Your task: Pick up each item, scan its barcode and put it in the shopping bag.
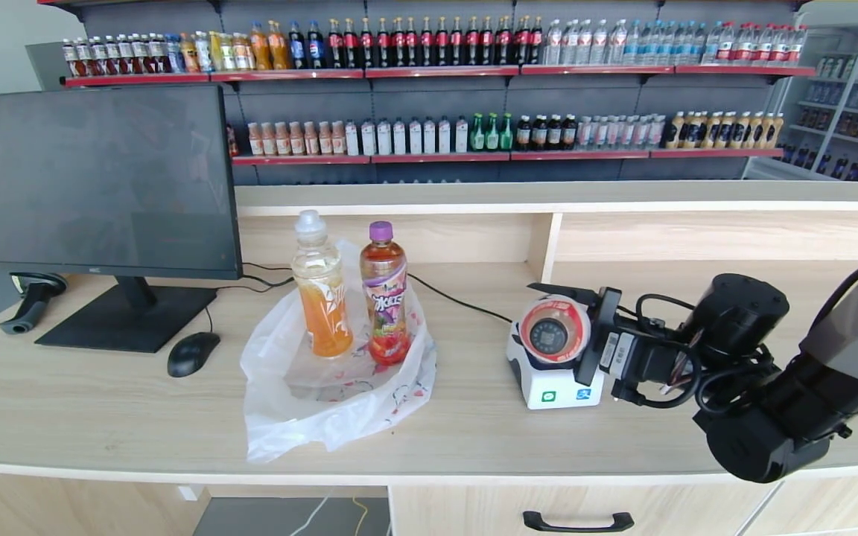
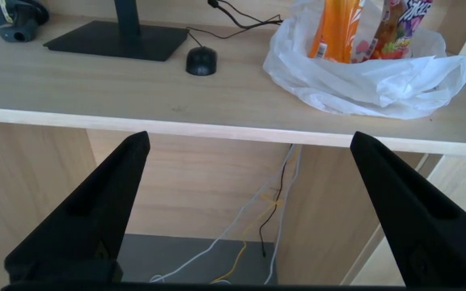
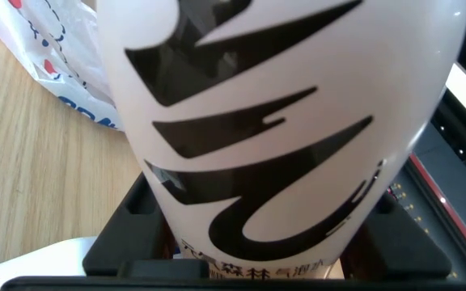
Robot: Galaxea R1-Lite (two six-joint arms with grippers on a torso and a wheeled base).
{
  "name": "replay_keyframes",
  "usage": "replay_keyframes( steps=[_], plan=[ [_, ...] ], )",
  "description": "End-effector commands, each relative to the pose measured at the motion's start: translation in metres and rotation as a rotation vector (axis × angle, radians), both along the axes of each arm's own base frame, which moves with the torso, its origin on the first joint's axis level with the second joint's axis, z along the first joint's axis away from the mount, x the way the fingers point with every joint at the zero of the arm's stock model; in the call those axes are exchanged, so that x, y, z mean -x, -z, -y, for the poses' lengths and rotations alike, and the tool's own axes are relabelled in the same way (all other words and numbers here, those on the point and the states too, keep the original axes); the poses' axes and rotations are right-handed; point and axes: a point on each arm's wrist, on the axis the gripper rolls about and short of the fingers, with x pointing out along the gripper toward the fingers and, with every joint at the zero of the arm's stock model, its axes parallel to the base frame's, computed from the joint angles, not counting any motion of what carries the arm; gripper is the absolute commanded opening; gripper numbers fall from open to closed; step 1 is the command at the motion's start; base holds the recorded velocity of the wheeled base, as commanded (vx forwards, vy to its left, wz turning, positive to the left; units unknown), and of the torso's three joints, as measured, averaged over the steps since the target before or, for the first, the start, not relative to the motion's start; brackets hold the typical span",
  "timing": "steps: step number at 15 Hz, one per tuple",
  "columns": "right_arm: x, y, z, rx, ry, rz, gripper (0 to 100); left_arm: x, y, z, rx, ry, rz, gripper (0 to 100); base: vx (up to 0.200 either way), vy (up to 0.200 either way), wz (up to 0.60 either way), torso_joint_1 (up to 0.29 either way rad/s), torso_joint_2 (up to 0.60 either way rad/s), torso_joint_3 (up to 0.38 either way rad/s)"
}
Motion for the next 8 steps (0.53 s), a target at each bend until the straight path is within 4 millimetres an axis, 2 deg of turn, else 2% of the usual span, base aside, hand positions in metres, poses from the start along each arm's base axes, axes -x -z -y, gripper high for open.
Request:
replay_keyframes(
  steps=[1, 5, 8],
  plan=[
    [0.002, -0.0048, 0.0005, -0.004, 0.0, 0.013, 0, 0.0001, -0.0001, 0.0, 0.0, 0.0, 0.001, 100, 0.0, 0.0, 0.0, 0.0, 0.0, 0.0],
    [0.006, -0.0037, 0.0017, -0.001, 0.0, 0.0, 0, -0.0001, 0.0003, 0.0, 0.0, 0.0, -0.001, 100, 0.0, 0.0, 0.0, 0.0, 0.0, 0.0],
    [0.0089, -0.0123, 0.0069, -0.009, 0.019, 0.022, 0, 0.0001, -0.0001, 0.0, 0.0, 0.0, 0.001, 100, 0.0, 0.0, 0.0, 0.0, 0.0, 0.0]
  ],
)
